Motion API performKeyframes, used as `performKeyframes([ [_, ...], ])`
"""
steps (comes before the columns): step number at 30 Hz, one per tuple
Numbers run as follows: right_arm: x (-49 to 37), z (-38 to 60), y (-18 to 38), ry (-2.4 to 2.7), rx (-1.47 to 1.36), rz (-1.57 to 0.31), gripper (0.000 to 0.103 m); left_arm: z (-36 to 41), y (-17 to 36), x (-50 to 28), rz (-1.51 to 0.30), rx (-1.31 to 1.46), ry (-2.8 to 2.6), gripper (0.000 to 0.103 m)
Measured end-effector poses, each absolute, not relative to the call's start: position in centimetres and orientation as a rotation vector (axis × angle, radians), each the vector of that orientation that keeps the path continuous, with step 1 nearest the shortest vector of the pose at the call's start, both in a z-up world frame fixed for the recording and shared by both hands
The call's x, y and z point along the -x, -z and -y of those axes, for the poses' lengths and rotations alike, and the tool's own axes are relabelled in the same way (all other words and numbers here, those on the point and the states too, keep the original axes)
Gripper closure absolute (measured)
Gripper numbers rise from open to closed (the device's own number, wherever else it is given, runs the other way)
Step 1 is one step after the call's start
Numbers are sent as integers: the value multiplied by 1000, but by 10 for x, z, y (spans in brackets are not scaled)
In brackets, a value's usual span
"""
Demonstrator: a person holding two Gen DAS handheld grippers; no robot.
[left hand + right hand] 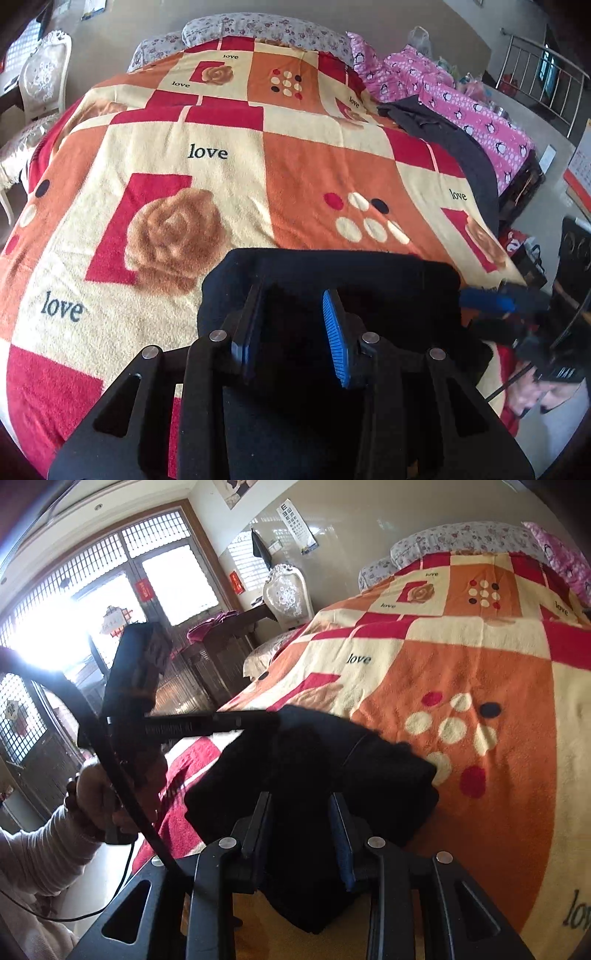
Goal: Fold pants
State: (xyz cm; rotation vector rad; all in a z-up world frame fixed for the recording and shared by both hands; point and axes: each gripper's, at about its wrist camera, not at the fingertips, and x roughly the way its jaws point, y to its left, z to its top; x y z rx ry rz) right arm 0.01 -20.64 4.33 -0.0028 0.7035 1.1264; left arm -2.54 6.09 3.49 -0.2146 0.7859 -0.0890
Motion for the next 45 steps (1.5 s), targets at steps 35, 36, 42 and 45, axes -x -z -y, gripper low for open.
performKeyframes([
  [35,-23,241,11,-991,-400,-978,64,-120,-3,36,-864,732,228,62],
  [36,-21,240,8,-987,-384,-968,67,-114,-8,36,-858,681,206,63],
  [42,-39,247,-21,-934,-312,-904,75,-87,-33,4,-828,598,221,65],
  [45,-72,263,-32,-895,-322,-910,75,-71,-37,-36,-831,574,251,65],
])
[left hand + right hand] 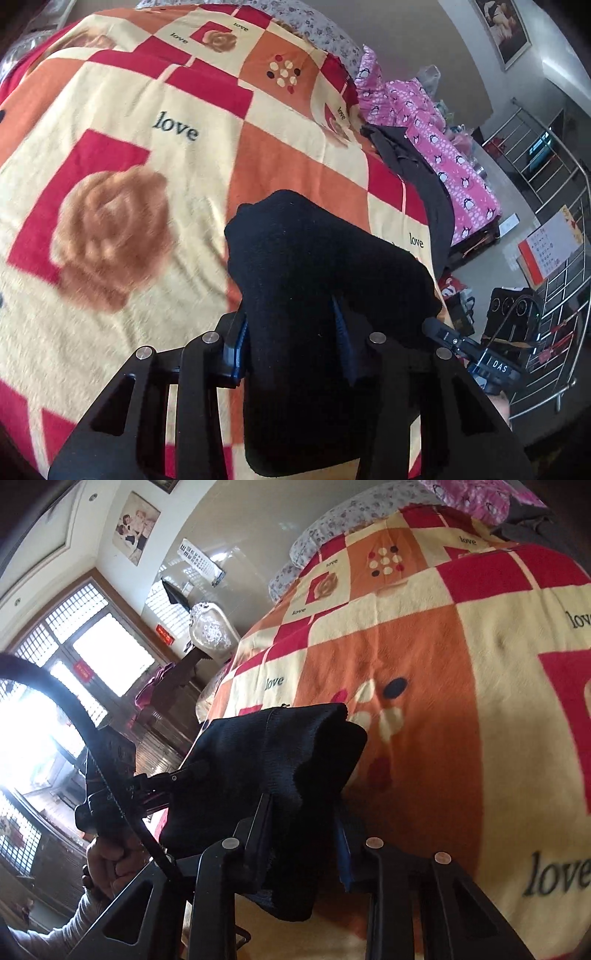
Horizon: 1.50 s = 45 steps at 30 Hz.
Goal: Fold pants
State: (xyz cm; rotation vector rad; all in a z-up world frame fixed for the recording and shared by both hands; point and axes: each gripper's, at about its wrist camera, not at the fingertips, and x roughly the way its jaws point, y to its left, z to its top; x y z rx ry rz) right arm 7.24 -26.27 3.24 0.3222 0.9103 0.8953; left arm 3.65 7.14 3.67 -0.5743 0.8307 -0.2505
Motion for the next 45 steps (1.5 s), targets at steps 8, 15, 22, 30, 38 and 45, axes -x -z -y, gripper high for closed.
performKeyframes([
  [8,-144,273,-5,-851,-254,-1006,71,-52,-8,-88,-834,490,176,37],
  [15,-131,311,-13,-892,-390,-780,57,-66,-24,-59,-701,430,110,30],
  [22,-91,307,-47,-886,-245,-533,58,-17,-36,-20,-541,242,170,30],
  [30,-64,232,-28,-950,189,-717,59,12,-28,-33,-624,103,177,30],
  [38,-73,244,-20,-998,107,-775,59,14,-22,-41,-686,115,186,29],
  [45,-57,236,-23,-947,191,-726,58,16,-21,-41,-689,107,182,28],
])
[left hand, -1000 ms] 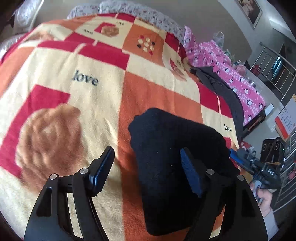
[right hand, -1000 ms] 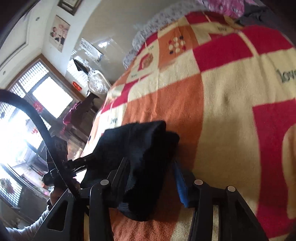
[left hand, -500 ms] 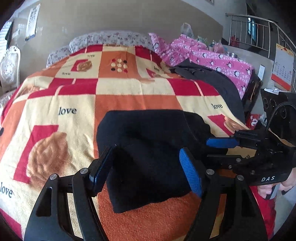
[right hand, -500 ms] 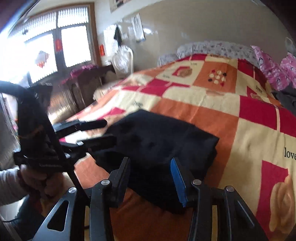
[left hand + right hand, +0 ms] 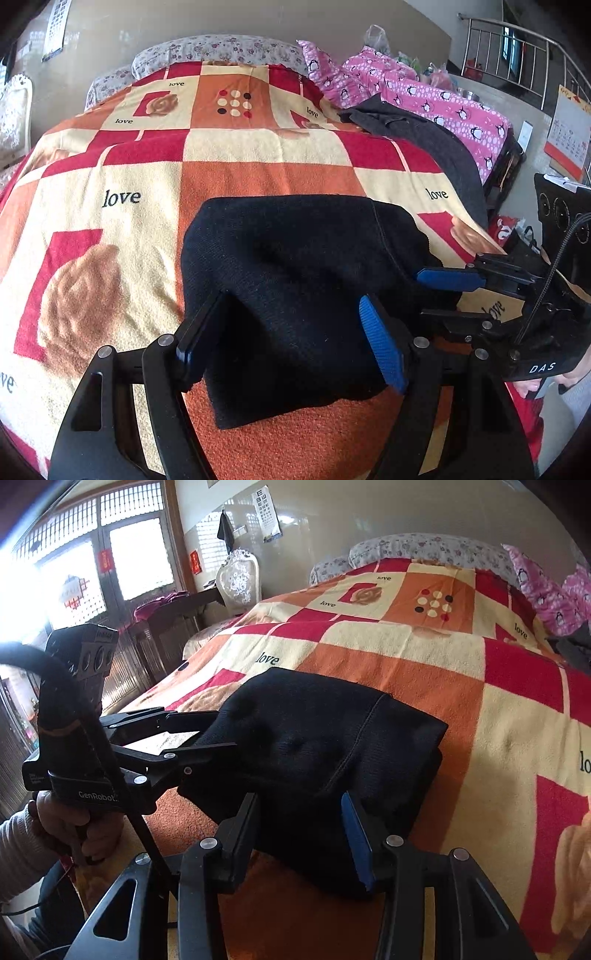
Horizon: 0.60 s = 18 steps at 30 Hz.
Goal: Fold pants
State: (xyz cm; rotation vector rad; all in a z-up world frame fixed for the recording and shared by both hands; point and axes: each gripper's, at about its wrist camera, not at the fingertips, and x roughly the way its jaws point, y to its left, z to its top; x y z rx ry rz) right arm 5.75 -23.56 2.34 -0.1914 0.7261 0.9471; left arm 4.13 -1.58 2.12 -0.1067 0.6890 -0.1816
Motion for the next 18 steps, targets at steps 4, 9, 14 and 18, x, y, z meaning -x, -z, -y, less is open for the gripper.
performKeyframes([
  [4,-55,232,-23,-924,213,-711,57,18,-21,-42,-694,87,172,27],
  [9,-52,228,-24,-906,244,-701,55,22,-20,-41,-697,61,163,25],
  [14,-52,227,-24,-898,253,-698,55,23,-20,-41,-696,55,161,24],
  [18,-53,227,-24,-901,239,-701,55,21,-21,-42,-693,74,176,23],
])
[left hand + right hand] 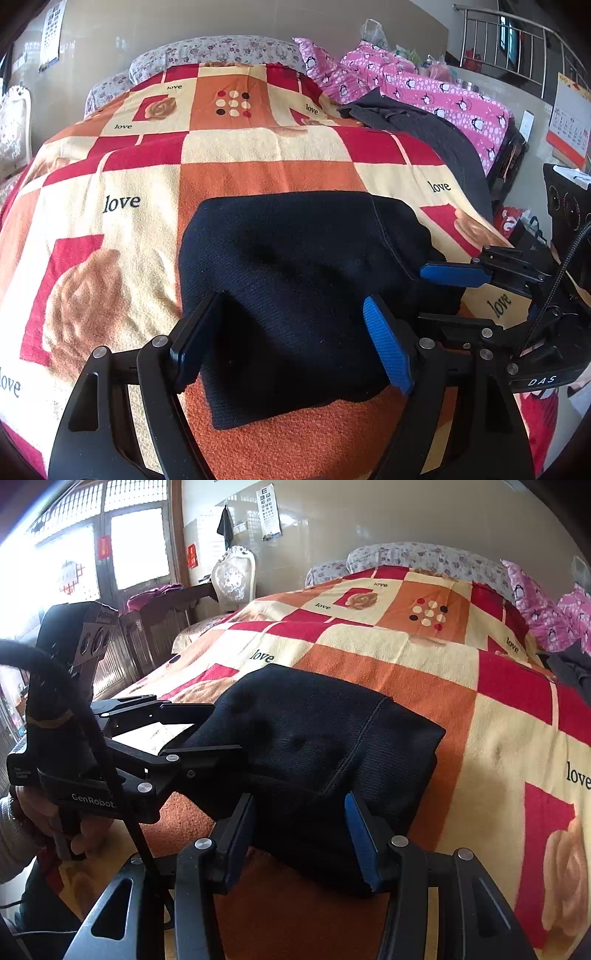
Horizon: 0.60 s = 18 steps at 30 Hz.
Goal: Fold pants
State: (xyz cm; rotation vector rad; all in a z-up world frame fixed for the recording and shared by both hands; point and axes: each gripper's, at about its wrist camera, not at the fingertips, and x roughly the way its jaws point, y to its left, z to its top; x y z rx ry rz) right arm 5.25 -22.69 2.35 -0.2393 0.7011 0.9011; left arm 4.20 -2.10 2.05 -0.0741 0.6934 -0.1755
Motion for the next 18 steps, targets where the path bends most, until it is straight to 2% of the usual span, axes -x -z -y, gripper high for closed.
performKeyframes([
  [18,-55,229,-24,-907,214,-703,55,21,-19,-40,-693,86,186,21],
])
